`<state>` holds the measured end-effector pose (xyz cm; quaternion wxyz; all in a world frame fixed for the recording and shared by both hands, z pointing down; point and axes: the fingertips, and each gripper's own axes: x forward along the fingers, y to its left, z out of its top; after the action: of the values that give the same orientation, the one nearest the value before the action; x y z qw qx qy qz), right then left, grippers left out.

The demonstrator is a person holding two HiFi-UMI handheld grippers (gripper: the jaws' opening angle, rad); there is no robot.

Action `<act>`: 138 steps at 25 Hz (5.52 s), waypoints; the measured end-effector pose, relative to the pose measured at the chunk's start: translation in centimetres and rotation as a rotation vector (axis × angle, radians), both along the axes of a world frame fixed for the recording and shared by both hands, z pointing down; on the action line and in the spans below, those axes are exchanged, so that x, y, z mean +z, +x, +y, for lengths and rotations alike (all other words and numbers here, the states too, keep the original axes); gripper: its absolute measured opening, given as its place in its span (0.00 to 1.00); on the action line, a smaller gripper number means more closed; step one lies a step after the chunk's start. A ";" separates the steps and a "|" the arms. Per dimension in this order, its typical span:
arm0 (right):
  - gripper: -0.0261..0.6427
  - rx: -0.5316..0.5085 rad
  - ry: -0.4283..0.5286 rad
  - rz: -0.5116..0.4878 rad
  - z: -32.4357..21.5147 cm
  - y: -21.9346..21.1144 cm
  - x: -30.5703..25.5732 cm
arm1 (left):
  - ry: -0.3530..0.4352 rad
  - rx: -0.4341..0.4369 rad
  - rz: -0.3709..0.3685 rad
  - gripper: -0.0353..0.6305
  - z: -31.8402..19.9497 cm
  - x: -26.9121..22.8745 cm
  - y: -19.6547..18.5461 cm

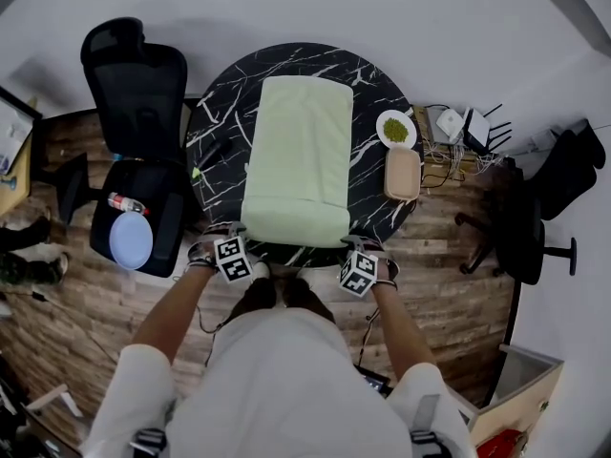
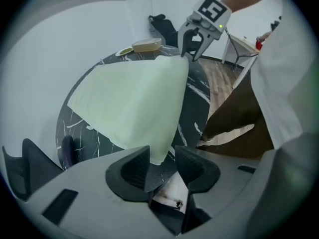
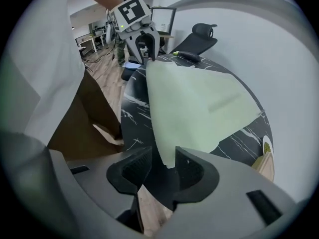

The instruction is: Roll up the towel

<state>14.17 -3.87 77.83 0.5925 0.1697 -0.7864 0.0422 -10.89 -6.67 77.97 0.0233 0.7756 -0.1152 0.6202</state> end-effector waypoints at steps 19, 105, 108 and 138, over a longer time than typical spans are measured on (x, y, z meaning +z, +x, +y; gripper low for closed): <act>0.05 0.035 -0.030 -0.020 3.7 1.2 -1.2 | -0.016 -0.041 0.030 0.08 3.7 -1.5 -1.8; 0.06 0.057 -0.345 -0.098 13.6 -0.7 -5.3 | -0.203 0.021 0.017 0.08 12.1 -4.5 -2.4; 0.06 0.104 -0.270 -0.149 10.2 -0.5 -7.2 | -0.157 -0.022 0.060 0.08 9.2 -6.2 -1.6; 0.18 0.020 0.139 -0.013 1.2 0.9 -3.8 | 0.081 0.011 0.089 0.35 -0.8 -3.7 0.8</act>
<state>15.11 -2.68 74.00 0.5737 0.2176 -0.7896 -0.0055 -10.05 -7.52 74.24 -0.0065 0.8033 -0.1345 0.5801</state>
